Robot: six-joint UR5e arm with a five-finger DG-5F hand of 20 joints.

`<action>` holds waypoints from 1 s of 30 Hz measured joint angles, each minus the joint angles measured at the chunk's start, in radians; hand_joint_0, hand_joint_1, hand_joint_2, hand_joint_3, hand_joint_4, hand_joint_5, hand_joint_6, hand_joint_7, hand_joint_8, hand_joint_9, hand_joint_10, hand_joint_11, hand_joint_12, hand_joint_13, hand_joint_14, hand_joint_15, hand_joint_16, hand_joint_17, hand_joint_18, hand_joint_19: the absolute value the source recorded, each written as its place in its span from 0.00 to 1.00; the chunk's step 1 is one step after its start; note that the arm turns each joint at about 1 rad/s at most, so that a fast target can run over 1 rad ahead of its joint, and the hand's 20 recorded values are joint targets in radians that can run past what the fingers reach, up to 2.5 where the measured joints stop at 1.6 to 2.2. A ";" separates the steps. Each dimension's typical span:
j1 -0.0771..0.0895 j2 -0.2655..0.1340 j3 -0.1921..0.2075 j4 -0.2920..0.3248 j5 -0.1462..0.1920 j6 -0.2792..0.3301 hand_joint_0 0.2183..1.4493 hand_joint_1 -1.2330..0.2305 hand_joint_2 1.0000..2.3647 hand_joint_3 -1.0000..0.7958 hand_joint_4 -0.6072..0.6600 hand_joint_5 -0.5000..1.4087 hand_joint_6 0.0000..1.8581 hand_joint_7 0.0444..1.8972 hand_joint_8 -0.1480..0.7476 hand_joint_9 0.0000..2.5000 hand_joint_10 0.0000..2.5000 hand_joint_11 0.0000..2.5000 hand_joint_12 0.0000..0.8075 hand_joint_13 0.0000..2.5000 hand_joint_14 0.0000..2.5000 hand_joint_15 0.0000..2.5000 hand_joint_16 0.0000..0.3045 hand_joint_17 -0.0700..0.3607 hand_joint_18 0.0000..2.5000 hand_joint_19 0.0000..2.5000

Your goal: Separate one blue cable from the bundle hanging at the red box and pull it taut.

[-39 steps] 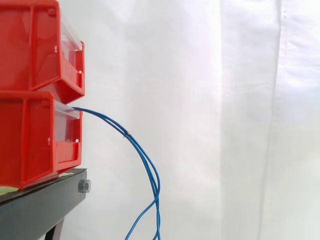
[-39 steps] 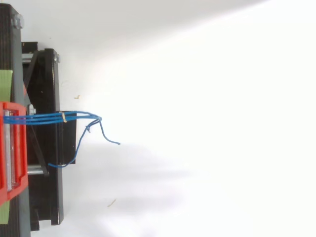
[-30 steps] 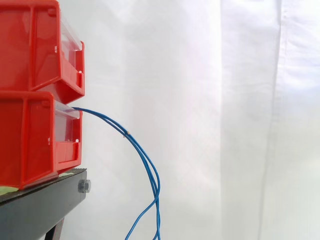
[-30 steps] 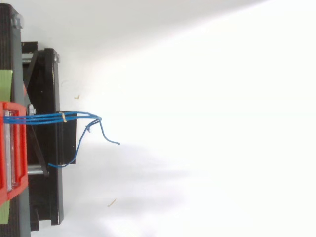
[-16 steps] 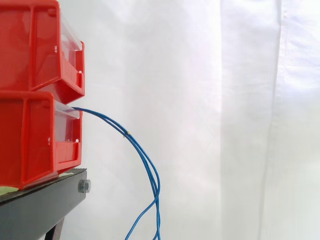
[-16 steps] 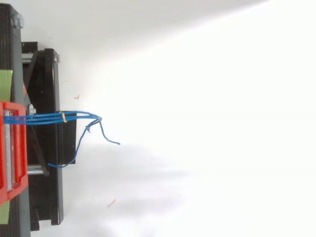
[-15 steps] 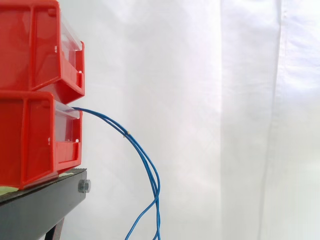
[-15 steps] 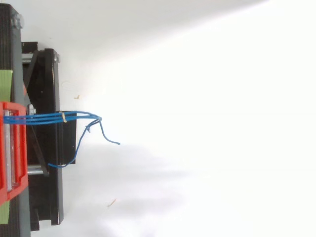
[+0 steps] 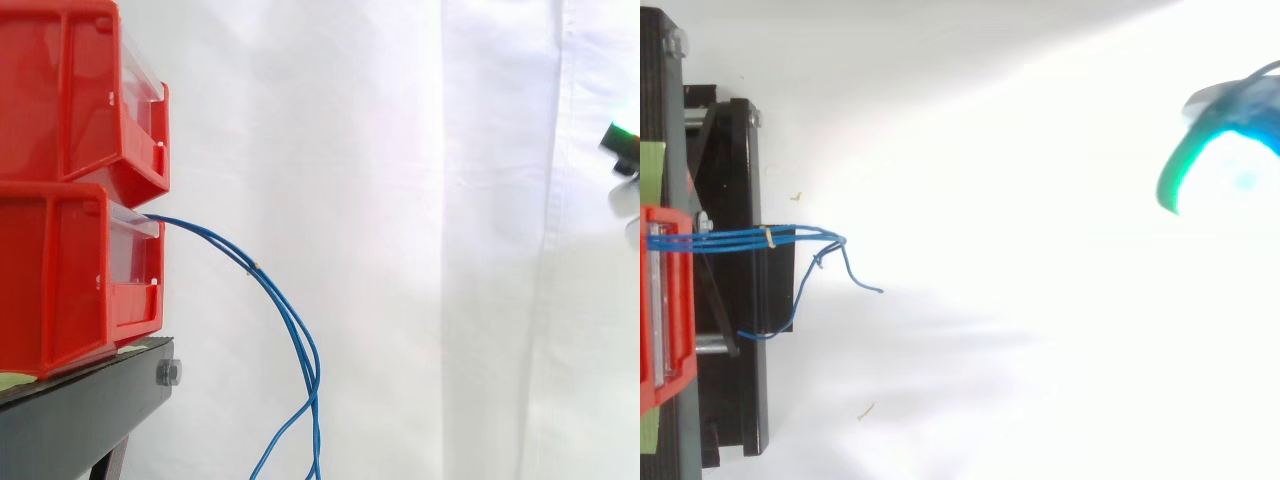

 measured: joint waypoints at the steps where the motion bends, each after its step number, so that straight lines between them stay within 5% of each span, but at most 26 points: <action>1: 0.000 -0.021 0.001 0.018 0.001 0.004 0.26 0.42 0.00 0.28 0.58 0.12 0.27 0.43 0.40 0.10 0.00 0.11 0.44 0.15 0.00 0.04 0.17 0.44 0.15 0.02; 11: -0.006 -0.167 0.050 0.139 0.058 0.003 0.26 0.25 0.00 0.28 0.58 0.12 0.27 0.43 0.40 0.09 0.00 0.12 0.43 0.16 0.00 0.04 0.16 0.41 0.16 0.00; 19: -0.010 -0.188 0.060 0.209 0.120 -0.078 0.25 0.25 0.00 0.28 0.60 0.12 0.27 0.46 0.41 0.10 0.00 0.14 0.44 0.16 0.00 0.04 0.15 0.41 0.17 0.00; 30: -0.012 -0.259 0.064 0.267 0.130 -0.085 0.23 0.34 0.00 0.28 0.62 0.12 0.27 0.46 0.43 0.11 0.00 0.15 0.45 0.17 0.00 0.05 0.16 0.41 0.17 0.00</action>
